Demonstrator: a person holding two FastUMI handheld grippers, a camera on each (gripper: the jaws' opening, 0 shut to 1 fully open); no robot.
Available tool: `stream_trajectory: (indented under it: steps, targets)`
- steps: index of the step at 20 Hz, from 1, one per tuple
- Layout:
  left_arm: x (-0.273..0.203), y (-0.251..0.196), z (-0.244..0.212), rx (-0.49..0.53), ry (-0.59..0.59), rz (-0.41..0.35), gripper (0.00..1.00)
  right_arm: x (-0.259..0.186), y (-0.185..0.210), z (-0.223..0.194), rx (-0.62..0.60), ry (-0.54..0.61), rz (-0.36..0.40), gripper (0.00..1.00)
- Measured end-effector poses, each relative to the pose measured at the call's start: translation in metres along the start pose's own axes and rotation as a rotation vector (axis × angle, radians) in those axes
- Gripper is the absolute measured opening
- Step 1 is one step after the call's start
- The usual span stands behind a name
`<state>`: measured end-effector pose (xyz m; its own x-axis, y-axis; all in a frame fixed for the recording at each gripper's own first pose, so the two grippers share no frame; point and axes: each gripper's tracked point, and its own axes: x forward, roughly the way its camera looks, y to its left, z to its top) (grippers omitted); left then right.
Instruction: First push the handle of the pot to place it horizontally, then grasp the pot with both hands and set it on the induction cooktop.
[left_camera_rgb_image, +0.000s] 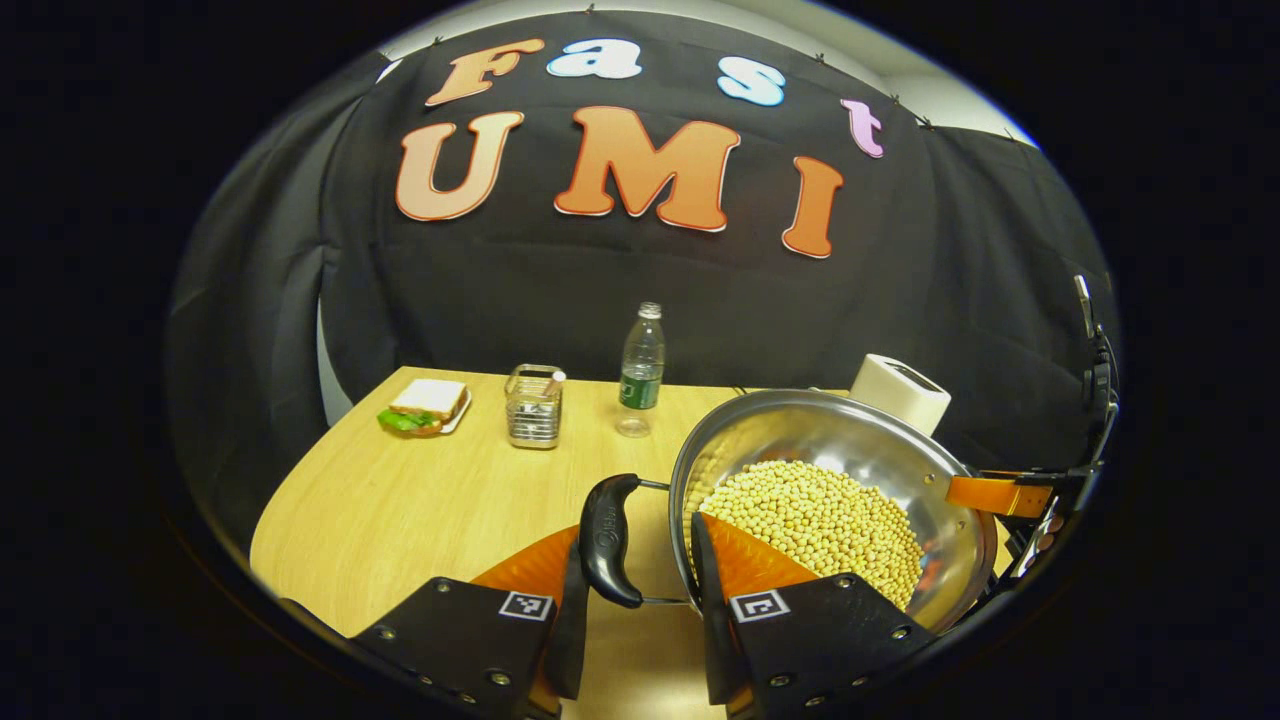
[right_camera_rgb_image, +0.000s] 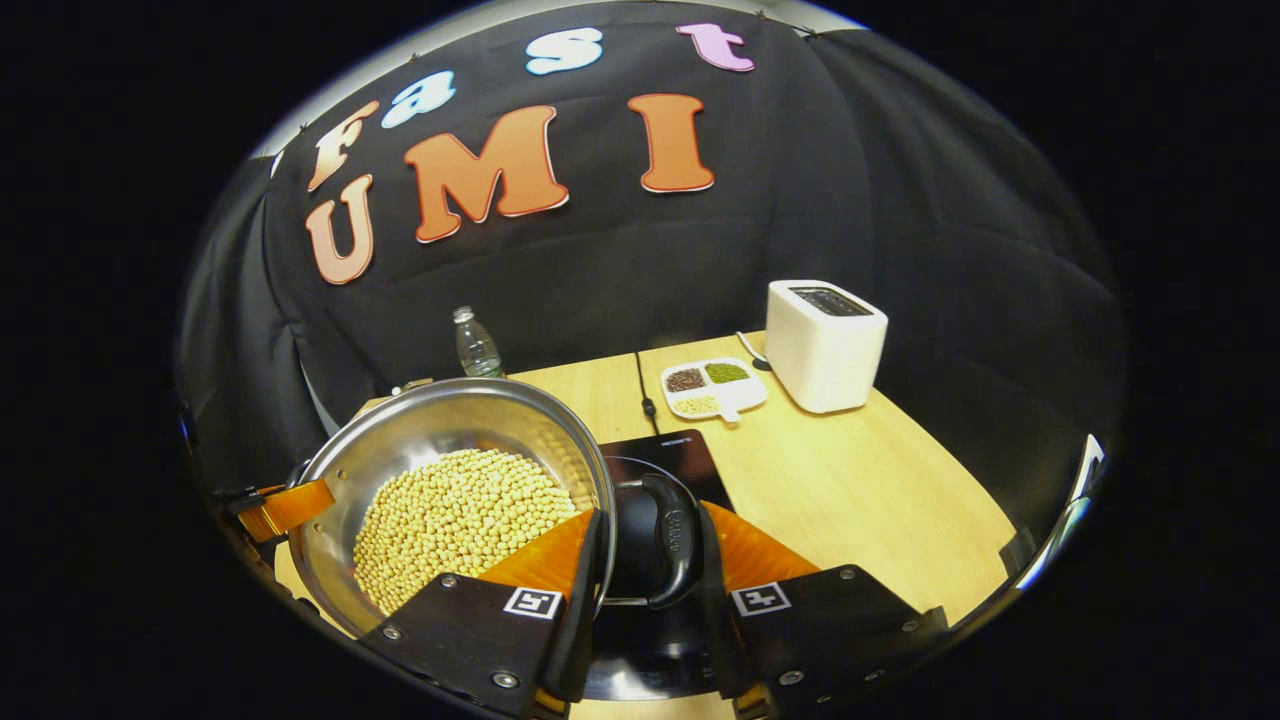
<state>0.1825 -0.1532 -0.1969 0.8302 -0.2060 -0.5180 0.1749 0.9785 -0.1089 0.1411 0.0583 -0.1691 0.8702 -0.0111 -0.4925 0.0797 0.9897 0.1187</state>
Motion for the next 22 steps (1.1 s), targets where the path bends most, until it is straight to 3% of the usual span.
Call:
stream_trajectory:
  steps: [10,22]
  targets:
    - [0.034,-0.065,-0.03,0.018,0.077,-0.062,0.49,0.007,-0.068,-0.005,0.036,0.026,-0.067,0.47]
    - [0.058,-0.071,-0.065,0.0,0.185,-0.038,0.49,0.036,-0.078,-0.029,0.06,0.098,-0.051,0.48]
